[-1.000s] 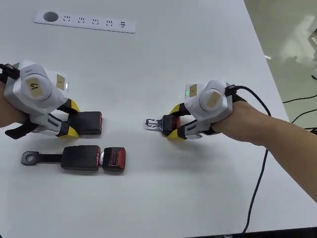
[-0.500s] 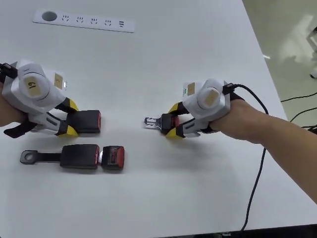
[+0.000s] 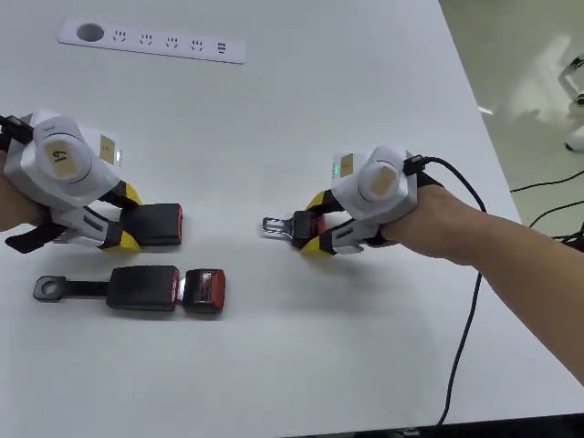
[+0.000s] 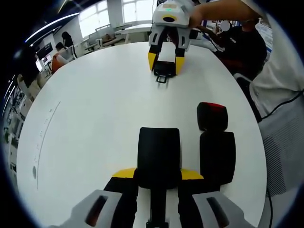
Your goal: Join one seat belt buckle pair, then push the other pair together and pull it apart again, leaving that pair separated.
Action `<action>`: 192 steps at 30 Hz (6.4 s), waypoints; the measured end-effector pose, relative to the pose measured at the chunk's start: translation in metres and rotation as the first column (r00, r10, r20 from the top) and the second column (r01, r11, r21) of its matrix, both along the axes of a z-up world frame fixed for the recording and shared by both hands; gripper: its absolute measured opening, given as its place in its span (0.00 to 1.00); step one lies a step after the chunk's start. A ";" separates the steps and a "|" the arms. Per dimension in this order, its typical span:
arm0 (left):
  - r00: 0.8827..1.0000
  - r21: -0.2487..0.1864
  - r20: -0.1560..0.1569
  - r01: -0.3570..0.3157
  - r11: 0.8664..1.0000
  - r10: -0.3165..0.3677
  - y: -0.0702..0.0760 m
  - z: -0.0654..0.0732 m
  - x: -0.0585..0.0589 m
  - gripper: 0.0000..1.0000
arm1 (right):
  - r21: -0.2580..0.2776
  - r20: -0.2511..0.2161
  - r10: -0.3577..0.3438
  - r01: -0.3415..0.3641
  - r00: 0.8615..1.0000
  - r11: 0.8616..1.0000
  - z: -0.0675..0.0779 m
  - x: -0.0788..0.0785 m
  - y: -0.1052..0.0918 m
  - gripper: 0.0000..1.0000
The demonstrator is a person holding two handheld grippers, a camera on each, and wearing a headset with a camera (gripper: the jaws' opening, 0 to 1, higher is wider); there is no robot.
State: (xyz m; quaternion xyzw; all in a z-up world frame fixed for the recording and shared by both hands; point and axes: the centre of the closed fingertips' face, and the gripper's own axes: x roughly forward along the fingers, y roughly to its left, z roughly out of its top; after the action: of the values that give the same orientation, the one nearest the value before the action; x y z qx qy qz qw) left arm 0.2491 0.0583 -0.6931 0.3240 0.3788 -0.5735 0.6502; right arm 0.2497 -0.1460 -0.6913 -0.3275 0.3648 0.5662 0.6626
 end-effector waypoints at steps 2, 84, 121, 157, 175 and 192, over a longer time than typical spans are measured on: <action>1.000 -0.001 0.000 -0.002 1.000 0.002 -0.001 0.002 -0.002 0.33 | -0.001 0.000 -0.001 0.001 1.000 1.000 0.000 0.000 0.000 0.33; 1.000 -0.001 0.002 -0.009 1.000 0.009 -0.002 0.002 -0.004 0.33 | 0.055 0.066 0.066 -0.070 0.996 0.996 0.002 -0.001 0.113 0.32; 1.000 -0.012 0.006 0.030 0.999 -0.030 -0.009 0.004 -0.007 0.31 | 0.118 0.041 0.073 -0.077 0.997 0.990 0.004 -0.005 0.132 0.30; 1.000 -0.017 0.000 0.030 0.999 -0.030 -0.005 0.000 -0.003 0.31 | 0.097 0.040 0.069 -0.072 0.997 0.993 0.001 -0.004 0.128 0.31; 1.000 -0.012 0.000 0.026 1.000 -0.026 -0.001 -0.002 -0.001 0.31 | 0.103 0.037 0.043 -0.046 0.998 0.994 0.001 -0.003 0.096 0.32; 1.000 -0.001 0.002 0.024 1.000 -0.024 -0.002 0.002 -0.003 0.32 | 0.056 0.011 0.025 -0.026 1.000 0.998 0.000 -0.010 0.033 0.33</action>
State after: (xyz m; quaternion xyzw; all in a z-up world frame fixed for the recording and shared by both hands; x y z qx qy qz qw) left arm 0.2462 0.0561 -0.6915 0.3288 0.3738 -0.5810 0.6439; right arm 0.2395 -0.1130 -0.6913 -0.3163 0.3410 0.5828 0.6663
